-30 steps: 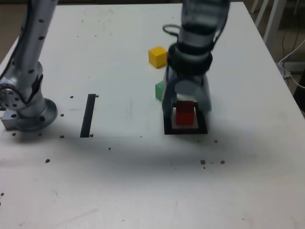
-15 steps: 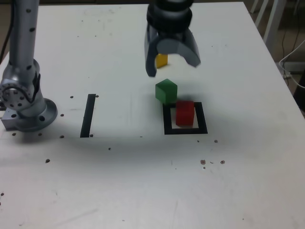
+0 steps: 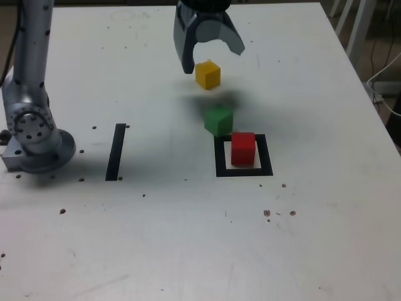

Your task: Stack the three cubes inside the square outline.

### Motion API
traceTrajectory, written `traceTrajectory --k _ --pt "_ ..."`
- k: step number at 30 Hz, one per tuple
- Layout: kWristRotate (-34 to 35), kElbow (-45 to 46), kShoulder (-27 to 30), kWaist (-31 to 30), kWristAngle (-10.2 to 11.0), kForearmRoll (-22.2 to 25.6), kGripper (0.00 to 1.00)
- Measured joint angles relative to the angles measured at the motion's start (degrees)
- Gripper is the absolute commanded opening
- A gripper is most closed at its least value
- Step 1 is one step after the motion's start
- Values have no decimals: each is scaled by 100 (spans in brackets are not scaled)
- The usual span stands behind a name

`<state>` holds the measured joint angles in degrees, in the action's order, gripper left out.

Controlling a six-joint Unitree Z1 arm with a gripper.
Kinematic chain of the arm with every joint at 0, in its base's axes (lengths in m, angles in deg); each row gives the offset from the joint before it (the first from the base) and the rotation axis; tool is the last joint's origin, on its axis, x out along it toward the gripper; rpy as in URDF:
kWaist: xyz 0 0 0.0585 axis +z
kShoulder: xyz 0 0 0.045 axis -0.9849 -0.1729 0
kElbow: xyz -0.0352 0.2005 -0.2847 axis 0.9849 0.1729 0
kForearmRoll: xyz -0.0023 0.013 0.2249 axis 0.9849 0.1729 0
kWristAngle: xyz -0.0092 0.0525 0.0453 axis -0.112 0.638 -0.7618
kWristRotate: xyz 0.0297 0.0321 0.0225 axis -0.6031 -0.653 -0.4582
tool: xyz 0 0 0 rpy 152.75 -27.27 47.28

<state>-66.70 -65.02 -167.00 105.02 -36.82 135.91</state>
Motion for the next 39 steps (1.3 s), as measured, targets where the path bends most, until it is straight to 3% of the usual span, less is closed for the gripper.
traceTrajectory --k 18,27,32,39 --pt "-256 -332 -914 690 -421 -2 98" --pt "-558 -565 -1257 874 -676 30 91" --pt "-652 -777 -1444 929 -750 160 80" --pt "-684 -864 -1575 951 -757 254 46"
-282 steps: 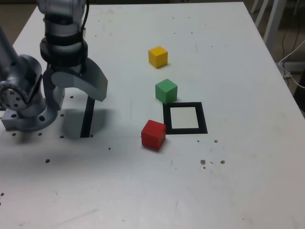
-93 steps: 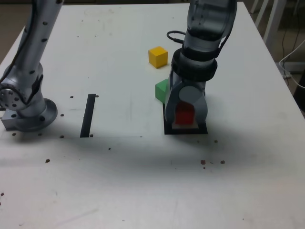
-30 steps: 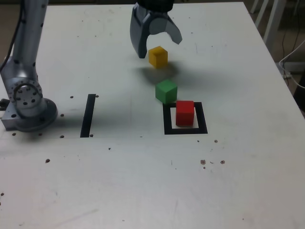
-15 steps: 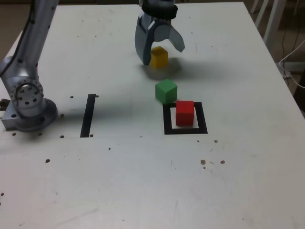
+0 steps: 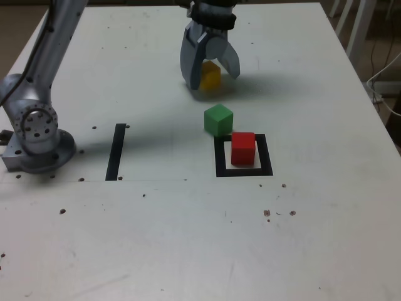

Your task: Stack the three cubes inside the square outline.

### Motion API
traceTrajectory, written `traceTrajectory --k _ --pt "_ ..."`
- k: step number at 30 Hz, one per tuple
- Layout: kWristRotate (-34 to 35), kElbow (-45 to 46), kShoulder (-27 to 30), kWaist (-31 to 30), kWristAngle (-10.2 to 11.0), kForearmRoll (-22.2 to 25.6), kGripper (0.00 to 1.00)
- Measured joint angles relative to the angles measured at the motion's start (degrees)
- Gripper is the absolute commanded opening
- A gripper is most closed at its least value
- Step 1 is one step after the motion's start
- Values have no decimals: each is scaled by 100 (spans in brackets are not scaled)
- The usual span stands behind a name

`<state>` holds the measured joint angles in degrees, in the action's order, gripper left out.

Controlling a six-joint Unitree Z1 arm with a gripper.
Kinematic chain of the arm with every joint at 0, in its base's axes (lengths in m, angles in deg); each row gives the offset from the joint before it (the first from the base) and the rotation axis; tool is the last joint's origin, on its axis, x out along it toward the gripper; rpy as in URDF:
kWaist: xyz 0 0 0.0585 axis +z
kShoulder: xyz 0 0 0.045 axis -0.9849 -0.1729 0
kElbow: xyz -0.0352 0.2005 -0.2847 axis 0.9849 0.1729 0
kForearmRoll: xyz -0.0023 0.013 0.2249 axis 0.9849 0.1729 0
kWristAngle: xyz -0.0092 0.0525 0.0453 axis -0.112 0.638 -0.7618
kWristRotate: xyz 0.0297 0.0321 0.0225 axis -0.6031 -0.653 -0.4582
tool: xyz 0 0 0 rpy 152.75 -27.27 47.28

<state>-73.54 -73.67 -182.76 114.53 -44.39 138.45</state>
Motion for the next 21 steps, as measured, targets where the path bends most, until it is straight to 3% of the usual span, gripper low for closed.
traceTrajectory --k 3,6,21 --pt "0 0 -1 0 41 -32 33" --pt "0 -8 -2 1 97 -61 28" --pt "0 -11 -15 6 127 -71 28"
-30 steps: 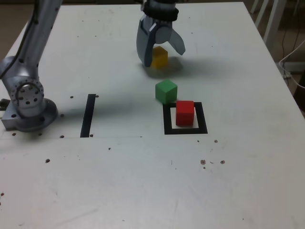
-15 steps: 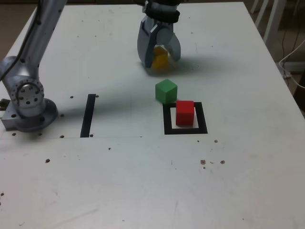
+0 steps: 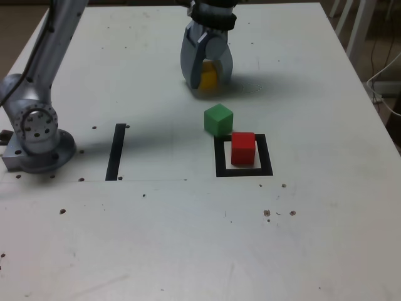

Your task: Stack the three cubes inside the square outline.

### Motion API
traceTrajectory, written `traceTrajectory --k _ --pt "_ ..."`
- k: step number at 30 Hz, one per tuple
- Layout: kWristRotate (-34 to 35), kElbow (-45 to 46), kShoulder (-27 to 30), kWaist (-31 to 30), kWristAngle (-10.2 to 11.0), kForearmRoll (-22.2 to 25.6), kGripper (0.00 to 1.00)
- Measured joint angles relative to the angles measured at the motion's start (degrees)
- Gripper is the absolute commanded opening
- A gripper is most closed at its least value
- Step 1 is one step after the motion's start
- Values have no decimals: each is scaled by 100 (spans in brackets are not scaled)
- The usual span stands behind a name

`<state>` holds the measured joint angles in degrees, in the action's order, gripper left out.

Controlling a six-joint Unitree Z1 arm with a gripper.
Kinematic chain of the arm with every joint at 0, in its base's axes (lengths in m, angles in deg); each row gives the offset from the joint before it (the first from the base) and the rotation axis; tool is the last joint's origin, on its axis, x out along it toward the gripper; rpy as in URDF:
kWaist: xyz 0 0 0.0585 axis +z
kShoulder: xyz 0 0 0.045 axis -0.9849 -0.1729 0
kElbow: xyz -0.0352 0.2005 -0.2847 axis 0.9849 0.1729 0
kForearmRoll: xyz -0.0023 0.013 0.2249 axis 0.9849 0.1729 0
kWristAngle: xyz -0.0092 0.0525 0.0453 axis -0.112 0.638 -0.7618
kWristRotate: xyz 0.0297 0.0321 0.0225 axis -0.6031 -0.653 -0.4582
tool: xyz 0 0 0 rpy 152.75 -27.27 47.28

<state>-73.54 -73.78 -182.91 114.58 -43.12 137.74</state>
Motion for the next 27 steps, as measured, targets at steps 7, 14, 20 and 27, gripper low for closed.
traceTrajectory --k 7,14,20,27 --pt "-4 15 112 -165 242 25 26" --pt "-14 10 621 -815 340 195 26" --pt "37 -52 954 -1384 324 458 26" --pt "238 -201 1161 -2046 187 752 26"
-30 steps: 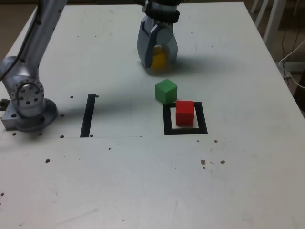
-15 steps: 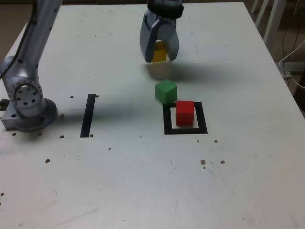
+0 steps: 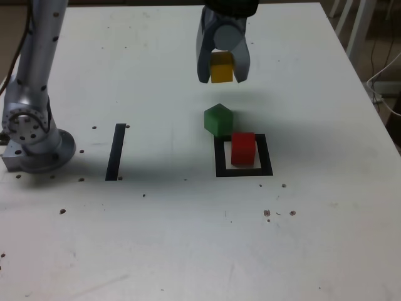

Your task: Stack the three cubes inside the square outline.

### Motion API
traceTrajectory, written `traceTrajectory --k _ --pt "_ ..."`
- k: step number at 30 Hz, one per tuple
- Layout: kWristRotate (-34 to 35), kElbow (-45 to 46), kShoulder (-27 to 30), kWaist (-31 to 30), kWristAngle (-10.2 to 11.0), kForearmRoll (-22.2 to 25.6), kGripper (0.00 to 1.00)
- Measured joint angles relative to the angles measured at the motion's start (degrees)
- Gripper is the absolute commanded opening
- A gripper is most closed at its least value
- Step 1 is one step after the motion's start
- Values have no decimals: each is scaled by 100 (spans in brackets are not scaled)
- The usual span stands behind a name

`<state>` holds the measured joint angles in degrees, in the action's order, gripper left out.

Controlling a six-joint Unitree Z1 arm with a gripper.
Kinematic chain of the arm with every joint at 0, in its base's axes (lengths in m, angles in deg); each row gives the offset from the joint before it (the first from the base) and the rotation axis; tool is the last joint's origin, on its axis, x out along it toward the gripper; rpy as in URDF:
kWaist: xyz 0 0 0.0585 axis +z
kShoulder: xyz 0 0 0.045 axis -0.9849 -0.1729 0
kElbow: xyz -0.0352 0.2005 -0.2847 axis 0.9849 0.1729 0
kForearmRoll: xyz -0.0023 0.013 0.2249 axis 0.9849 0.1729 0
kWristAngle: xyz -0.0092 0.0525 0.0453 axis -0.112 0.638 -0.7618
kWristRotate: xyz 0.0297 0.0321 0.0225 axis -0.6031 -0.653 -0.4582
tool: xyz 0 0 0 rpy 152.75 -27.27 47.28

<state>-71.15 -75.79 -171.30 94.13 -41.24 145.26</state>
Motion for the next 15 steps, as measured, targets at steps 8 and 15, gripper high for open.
traceTrajectory --k 8,15 --pt "205 -105 60 -643 -202 134 26" --pt "508 -107 75 -1179 -364 179 26"
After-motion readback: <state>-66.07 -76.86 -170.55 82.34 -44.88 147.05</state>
